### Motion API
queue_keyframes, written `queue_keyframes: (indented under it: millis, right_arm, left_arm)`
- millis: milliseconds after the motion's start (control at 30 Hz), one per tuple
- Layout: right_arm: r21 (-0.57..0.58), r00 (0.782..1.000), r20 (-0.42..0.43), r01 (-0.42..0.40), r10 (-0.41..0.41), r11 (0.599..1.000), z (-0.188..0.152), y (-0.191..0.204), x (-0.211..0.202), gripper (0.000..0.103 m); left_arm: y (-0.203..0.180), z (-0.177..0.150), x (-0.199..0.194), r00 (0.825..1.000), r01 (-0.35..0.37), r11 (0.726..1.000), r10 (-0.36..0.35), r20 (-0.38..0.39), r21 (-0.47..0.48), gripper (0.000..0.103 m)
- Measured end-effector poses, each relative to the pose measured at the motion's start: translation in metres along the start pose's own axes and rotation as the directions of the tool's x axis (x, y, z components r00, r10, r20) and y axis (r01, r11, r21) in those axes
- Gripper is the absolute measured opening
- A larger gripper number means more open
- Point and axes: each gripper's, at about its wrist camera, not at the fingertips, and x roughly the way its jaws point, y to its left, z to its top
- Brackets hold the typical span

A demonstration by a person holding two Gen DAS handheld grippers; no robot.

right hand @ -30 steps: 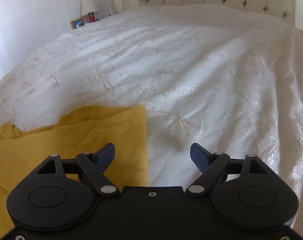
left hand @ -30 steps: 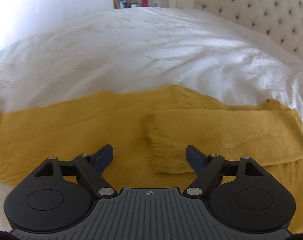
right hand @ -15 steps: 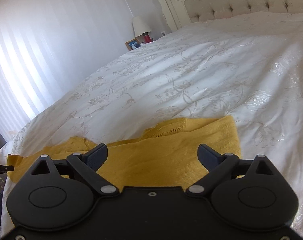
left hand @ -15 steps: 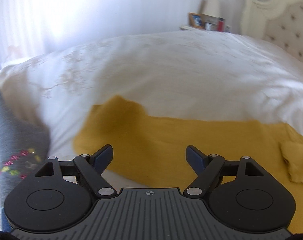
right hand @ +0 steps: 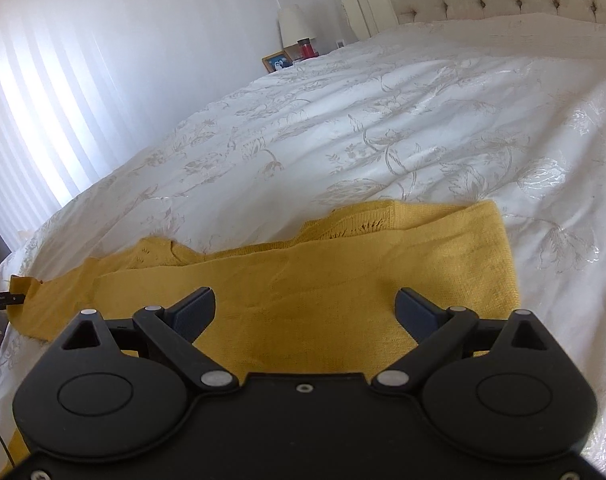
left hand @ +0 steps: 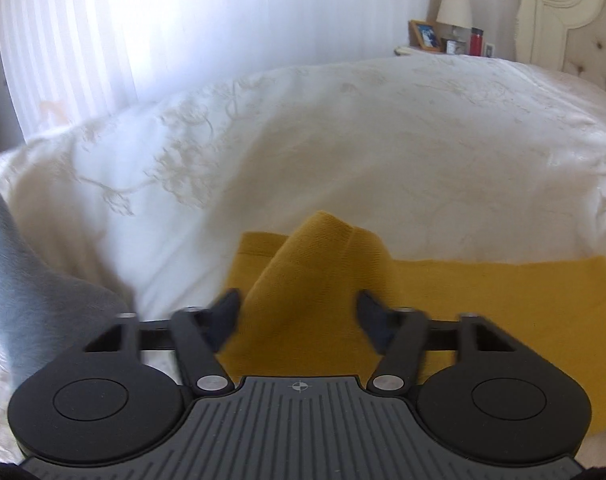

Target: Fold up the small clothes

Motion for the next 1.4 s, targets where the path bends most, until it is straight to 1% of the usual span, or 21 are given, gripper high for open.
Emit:
queue_keyframes:
  millis: [33,67,133,200,300,400,533,633,733,800,833,900,933,967,1033,1067,1100,1200,1267,1367,1400]
  right_arm:
    - [0.001,1.0,0.001,-0.002,0.002,1.0,0.0,0.0,0.0,0.097]
    - [0.004,1.0,0.0,-0.003,0.003,1.0,0.0,0.0,0.0,0.097]
    - [0.011,1.0,-0.003,-0.004,0.004,1.0,0.001,-0.001,0.001,0.097]
    - [0.019,1.0,-0.004,-0.007,0.007,1.0,0.001,-0.001,0.0,0.097]
    - [0.037,1.0,-0.001,-0.019,0.019,0.999,0.003,-0.002,0.0,0.097]
    - [0.064,0.999,-0.001,-0.033,0.033,0.997,0.005,-0.004,-0.002,0.097]
    - [0.089,0.999,0.013,-0.041,0.04,0.995,0.008,-0.006,-0.006,0.097]
    - [0.103,0.999,0.029,-0.044,0.041,0.994,0.01,-0.008,-0.01,0.097]
    - [0.118,0.998,0.039,-0.046,0.041,0.992,0.012,-0.011,-0.013,0.097]
    - [0.121,0.998,0.043,-0.042,0.037,0.992,0.012,-0.013,-0.014,0.097]
    - [0.123,0.999,0.043,-0.038,0.033,0.992,0.012,-0.014,-0.014,0.097]
    - [0.122,0.999,0.044,-0.032,0.026,0.992,0.012,-0.015,-0.014,0.097]
    - [0.12,0.999,0.043,-0.028,0.023,0.992,0.012,-0.016,-0.014,0.097]
    - [0.118,0.999,0.042,-0.023,0.018,0.993,0.012,-0.016,-0.013,0.097]
    - [0.12,0.999,0.04,-0.017,0.013,0.993,0.013,-0.018,-0.012,0.097]
    - [0.123,0.999,0.039,-0.017,0.013,0.992,0.013,-0.019,-0.012,0.097]
    - [0.124,0.999,0.04,-0.018,0.013,0.992,0.013,-0.019,-0.012,0.097]
    - [0.109,0.999,0.035,-0.013,0.009,0.994,0.011,-0.017,-0.01,0.097]
    - [0.087,1.0,0.028,-0.011,0.008,0.996,0.009,-0.013,-0.008,0.097]
    - [0.041,1.0,0.027,-0.008,0.007,0.999,0.005,-0.004,-0.008,0.097]
    - [0.022,0.999,0.036,-0.004,0.003,1.0,0.004,0.001,-0.009,0.097]
  left_arm:
    - [0.0,0.0,0.002,1.0,0.02,1.0,-0.021,-0.01,-0.021,0.018]
    - [-0.001,0.001,0.001,0.999,0.035,0.999,-0.035,-0.007,-0.036,0.009]
    - [-0.005,0.002,-0.006,0.998,0.057,0.997,-0.056,0.015,-0.053,0.006]
    - [-0.012,0.006,-0.015,0.994,0.11,0.989,-0.109,0.021,-0.098,0.006]
    - [-0.036,0.014,-0.039,0.978,0.207,0.972,-0.202,0.049,-0.111,0.006]
    - [-0.076,0.022,-0.07,0.944,0.323,0.944,-0.316,0.095,-0.068,0.006]
    - [-0.139,0.027,-0.099,0.882,0.463,0.885,-0.457,0.12,-0.035,0.006]
    - [-0.19,0.022,-0.11,0.838,0.533,0.846,-0.532,0.118,0.027,0.006]
    - [-0.243,0.007,-0.108,0.789,0.602,0.793,-0.608,0.082,0.092,0.007]
    - [-0.27,-0.005,-0.1,0.772,0.629,0.772,-0.634,0.048,0.088,0.007]
    - [-0.281,-0.011,-0.095,0.758,0.649,0.757,-0.652,0.029,0.072,0.008]
    - [-0.297,-0.022,-0.087,0.739,0.673,0.738,-0.674,-0.009,0.047,0.015]
    - [-0.301,-0.027,-0.084,0.734,0.679,0.732,-0.679,-0.019,0.047,0.028]
    - [-0.303,-0.032,-0.086,0.728,0.685,0.726,-0.685,-0.022,0.052,0.034]
    - [-0.301,-0.039,-0.091,0.714,0.699,0.711,-0.699,-0.027,0.068,0.035]
    - [-0.298,-0.042,-0.095,0.713,0.7,0.709,-0.701,-0.028,0.081,0.039]
    - [-0.293,-0.045,-0.098,0.72,0.693,0.715,-0.694,-0.026,0.095,0.042]
    - [-0.274,-0.051,-0.106,0.749,0.659,0.745,-0.663,-0.001,0.102,0.049]
    - [-0.256,-0.054,-0.103,0.778,0.626,0.776,-0.628,0.006,0.083,0.055]
    - [-0.228,-0.059,-0.091,0.842,0.539,0.842,-0.539,-0.011,0.028,0.056]
    - [-0.22,-0.062,-0.088,0.858,0.513,0.858,-0.513,-0.025,0.008,0.057]
